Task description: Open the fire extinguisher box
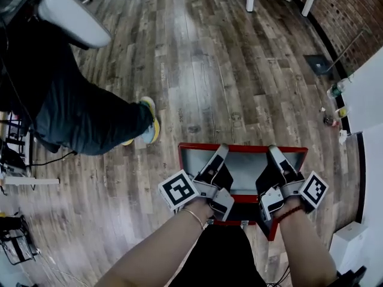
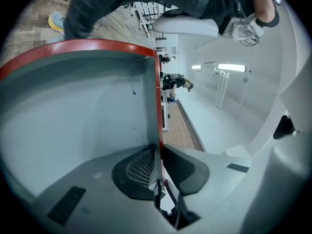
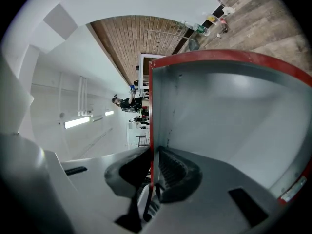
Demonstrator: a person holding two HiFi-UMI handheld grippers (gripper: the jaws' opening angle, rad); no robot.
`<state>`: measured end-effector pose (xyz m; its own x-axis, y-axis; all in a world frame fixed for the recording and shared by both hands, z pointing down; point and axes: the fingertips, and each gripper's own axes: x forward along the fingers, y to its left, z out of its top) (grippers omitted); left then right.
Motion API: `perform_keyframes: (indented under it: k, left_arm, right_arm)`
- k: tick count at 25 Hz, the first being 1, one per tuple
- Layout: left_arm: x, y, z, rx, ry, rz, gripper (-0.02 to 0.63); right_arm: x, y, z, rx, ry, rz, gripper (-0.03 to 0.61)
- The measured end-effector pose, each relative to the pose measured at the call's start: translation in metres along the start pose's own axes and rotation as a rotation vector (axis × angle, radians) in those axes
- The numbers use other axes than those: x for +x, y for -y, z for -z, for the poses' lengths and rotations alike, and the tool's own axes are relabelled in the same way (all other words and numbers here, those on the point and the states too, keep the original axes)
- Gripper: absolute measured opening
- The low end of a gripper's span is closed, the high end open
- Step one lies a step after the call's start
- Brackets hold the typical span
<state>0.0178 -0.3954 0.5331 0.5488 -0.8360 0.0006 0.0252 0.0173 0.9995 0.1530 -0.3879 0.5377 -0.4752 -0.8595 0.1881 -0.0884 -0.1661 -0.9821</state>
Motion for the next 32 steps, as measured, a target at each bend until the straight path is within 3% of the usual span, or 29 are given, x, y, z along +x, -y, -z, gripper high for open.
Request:
perform_keyframes:
  k: [11, 16, 32]
  left_arm:
    - [-0.002, 0.003, -0.002, -0.011, -0.012, 0.022, 0.046]
    - [-0.004, 0.002, -0.001, -0.001, -0.008, 0.037, 0.046]
    - [-0.010, 0.001, -0.002, -0.019, 0.070, 0.027, 0.046]
  right_arm:
    - [0.002, -0.004, 0.003, 0.011, 0.028, -0.012, 0.049]
    - [-0.009, 0.003, 0.004, 0.034, 0.041, -0.010, 0.093]
    - [-0.053, 0.021, 0.000, 0.025, 0.083, 0.023, 0.106]
